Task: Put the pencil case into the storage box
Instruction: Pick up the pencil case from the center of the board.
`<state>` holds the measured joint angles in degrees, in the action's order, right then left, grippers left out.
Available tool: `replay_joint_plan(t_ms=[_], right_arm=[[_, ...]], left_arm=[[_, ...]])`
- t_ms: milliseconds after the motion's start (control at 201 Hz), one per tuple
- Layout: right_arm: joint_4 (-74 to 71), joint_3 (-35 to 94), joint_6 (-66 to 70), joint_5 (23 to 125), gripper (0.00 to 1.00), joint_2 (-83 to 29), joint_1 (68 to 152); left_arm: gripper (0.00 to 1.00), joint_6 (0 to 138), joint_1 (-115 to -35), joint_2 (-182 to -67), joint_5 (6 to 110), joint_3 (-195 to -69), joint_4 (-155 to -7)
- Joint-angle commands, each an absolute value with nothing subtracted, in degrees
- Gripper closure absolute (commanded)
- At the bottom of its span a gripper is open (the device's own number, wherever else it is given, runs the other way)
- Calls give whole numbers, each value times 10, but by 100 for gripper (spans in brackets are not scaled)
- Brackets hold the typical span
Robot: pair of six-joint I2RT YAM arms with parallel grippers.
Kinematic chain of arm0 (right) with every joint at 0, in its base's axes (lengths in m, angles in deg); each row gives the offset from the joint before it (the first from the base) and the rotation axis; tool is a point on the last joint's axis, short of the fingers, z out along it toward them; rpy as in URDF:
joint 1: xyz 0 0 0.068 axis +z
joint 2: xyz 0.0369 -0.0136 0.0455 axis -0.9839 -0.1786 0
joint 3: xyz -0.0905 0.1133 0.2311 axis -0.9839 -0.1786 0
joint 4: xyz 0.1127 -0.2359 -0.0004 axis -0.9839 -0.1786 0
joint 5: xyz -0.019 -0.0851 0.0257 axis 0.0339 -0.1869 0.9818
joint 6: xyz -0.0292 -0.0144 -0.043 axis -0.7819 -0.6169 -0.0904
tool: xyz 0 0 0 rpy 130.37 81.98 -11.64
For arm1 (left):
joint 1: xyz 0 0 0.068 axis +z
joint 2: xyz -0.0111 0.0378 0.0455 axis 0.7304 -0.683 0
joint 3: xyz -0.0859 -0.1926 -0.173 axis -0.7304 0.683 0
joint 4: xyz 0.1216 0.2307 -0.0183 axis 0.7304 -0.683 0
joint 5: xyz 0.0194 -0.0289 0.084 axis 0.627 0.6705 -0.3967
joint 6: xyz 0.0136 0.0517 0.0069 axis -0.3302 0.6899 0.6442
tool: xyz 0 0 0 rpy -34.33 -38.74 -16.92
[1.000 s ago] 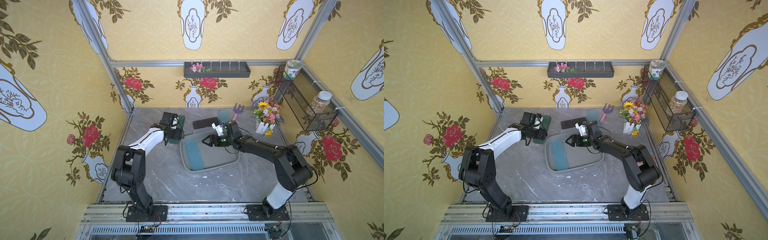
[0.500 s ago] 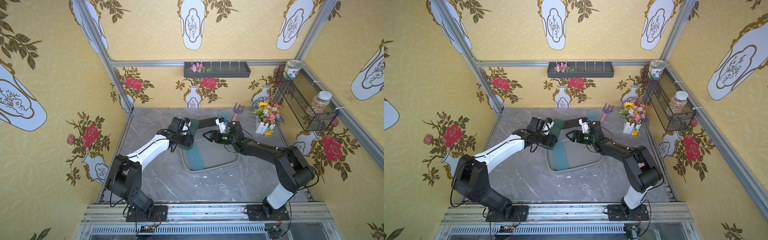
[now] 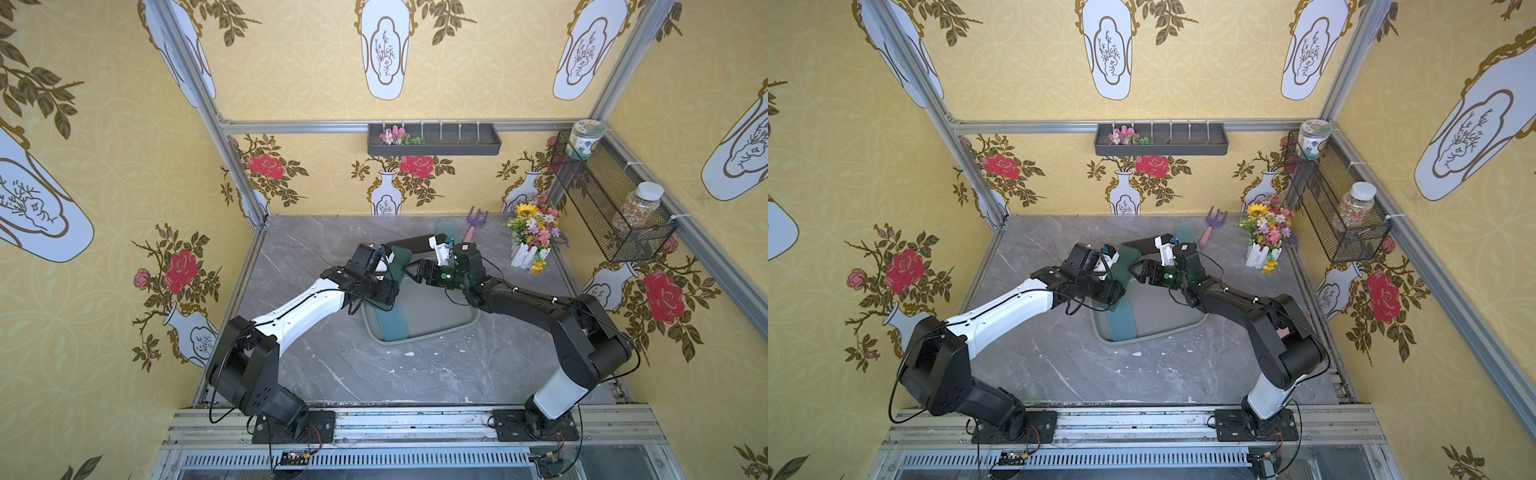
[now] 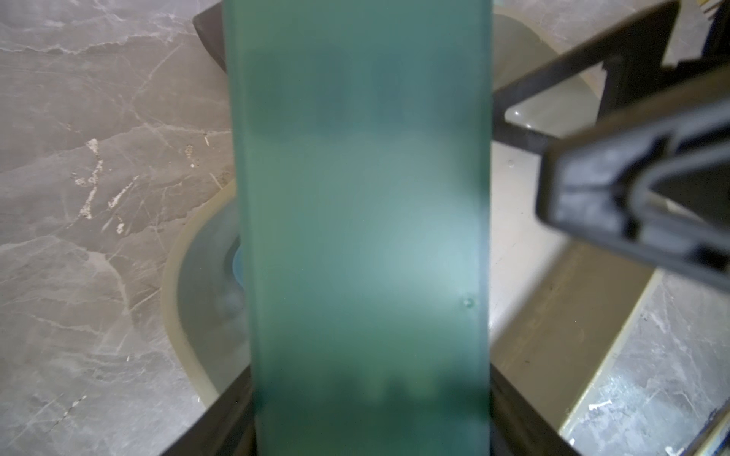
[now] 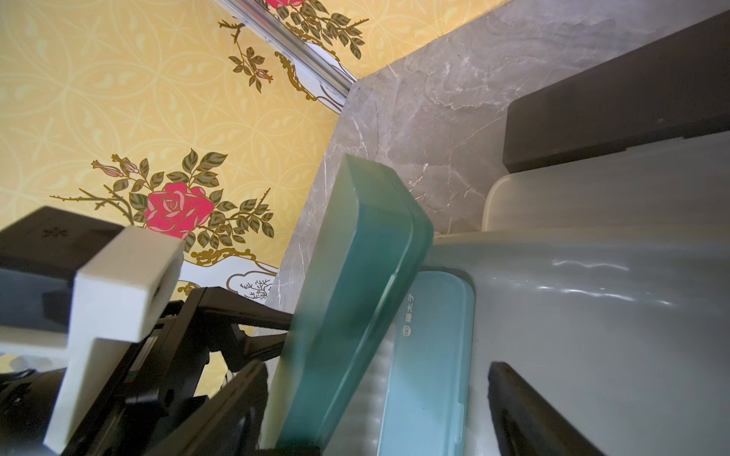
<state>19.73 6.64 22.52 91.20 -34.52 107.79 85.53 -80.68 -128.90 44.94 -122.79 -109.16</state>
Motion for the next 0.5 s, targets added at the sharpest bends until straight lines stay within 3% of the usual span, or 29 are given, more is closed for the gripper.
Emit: replay_joint_plan(t_ms=[0,493], right_arm=[[214,73,213,885,10,-338,1084],[229,66,220,850,13,-333,1089]], left_arm=[[27,850,-812,-1286,449,-1224,-1071],[28,846,-828,-1287,449,-1220,-1062]])
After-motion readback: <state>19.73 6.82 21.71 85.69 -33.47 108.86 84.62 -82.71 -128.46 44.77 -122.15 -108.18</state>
